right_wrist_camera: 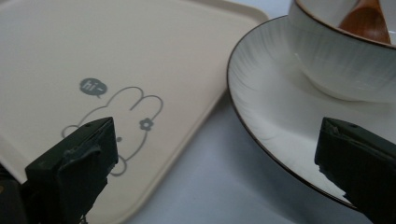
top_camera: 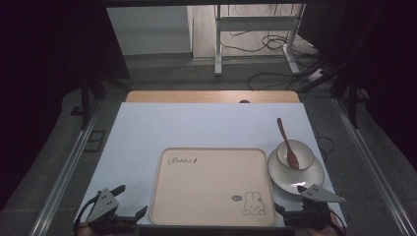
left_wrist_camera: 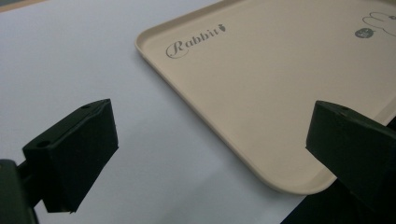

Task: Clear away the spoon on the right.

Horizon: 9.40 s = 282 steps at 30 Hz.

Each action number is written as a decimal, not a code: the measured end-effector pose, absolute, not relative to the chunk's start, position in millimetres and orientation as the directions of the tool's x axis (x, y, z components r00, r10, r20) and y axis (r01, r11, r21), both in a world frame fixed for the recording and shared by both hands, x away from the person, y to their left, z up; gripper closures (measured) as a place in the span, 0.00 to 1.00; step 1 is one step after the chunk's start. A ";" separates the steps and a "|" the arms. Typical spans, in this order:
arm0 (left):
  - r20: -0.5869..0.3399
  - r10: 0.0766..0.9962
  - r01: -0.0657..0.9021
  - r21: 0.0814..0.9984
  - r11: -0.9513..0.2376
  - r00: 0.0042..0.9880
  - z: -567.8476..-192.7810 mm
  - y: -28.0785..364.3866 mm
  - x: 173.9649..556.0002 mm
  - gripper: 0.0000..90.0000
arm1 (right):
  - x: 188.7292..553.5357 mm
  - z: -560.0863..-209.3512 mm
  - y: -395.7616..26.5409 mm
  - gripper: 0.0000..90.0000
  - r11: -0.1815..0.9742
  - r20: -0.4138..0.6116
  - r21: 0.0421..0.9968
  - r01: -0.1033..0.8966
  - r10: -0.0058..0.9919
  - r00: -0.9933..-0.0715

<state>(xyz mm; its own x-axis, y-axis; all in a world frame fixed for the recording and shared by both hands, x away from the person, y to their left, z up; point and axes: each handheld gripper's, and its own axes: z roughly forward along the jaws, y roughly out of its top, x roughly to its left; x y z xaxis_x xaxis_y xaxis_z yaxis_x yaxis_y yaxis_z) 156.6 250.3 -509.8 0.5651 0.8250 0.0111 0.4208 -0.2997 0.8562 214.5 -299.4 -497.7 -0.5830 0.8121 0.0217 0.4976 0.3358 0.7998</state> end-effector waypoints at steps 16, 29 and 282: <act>-0.016 0.826 0.433 0.857 -0.279 0.564 -510.2 253.0 157.9 0.02 | 214.5 -499.2 -293.5 0.00 0.399 -0.030 0.792 0.463 0.782 -0.622; -0.034 0.828 0.438 0.861 -0.260 0.559 -510.4 255.0 158.2 0.02 | 215.5 -497.3 -294.9 0.00 0.357 0.006 0.811 0.463 0.787 -0.617; -0.030 0.814 0.455 0.841 -0.293 0.579 -510.8 252.9 161.1 0.02 | 360.5 -370.3 -222.1 0.85 0.610 -0.063 0.506 0.610 0.731 -0.679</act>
<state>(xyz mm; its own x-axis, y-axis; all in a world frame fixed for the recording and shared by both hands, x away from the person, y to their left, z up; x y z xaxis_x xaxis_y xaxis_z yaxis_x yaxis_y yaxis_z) 161.1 252.9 -510.8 0.5795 0.8144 -0.0297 0.4548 -0.2929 0.8411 360.5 -222.1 -370.3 -0.6790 0.7314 -0.0633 0.6099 0.6101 0.5058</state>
